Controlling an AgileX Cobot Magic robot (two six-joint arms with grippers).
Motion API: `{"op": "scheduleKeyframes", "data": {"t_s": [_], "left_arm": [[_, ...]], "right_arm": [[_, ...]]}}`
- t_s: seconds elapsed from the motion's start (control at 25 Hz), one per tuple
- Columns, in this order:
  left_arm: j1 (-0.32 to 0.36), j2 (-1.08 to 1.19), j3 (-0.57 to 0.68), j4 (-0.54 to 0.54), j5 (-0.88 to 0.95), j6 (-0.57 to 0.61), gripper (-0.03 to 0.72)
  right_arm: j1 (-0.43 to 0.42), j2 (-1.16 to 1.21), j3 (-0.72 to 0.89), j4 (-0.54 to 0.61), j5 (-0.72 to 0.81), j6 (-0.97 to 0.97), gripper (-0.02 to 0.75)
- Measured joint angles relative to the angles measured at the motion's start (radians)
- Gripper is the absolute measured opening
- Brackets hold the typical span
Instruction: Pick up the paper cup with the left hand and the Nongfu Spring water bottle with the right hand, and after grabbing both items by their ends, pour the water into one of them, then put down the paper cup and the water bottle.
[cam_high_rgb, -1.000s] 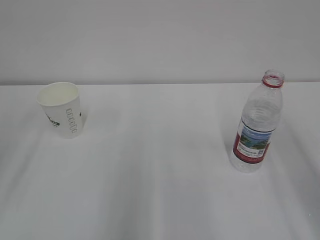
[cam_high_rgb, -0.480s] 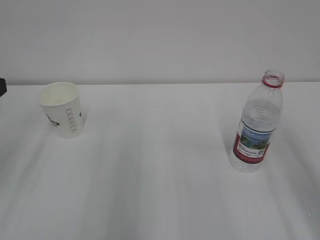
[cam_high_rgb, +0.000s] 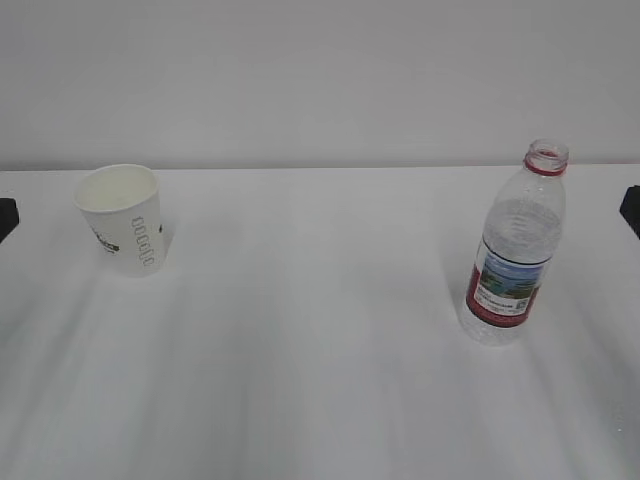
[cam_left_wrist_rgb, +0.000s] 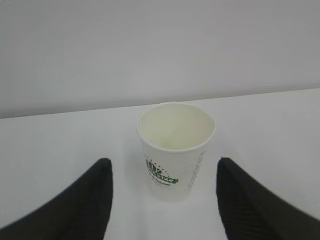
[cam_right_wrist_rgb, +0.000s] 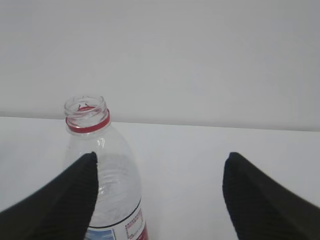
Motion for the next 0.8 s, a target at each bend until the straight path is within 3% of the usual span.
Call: {"op": "scheduleKeyframes", "data": {"t_s": [0.36,0.8], "left_arm": [[0.0,0.006,0.105,0.0,-0.128,-0.052,0.472],[0.0,0.006,0.176,0.0,-0.221,-0.056,0.469]], "right_arm": [[0.0,0.104,0.013,-0.146,-0.069,0.109,0.587],[0.0,0.24,0.157,-0.156,-0.311,0.126,0.587]]}}
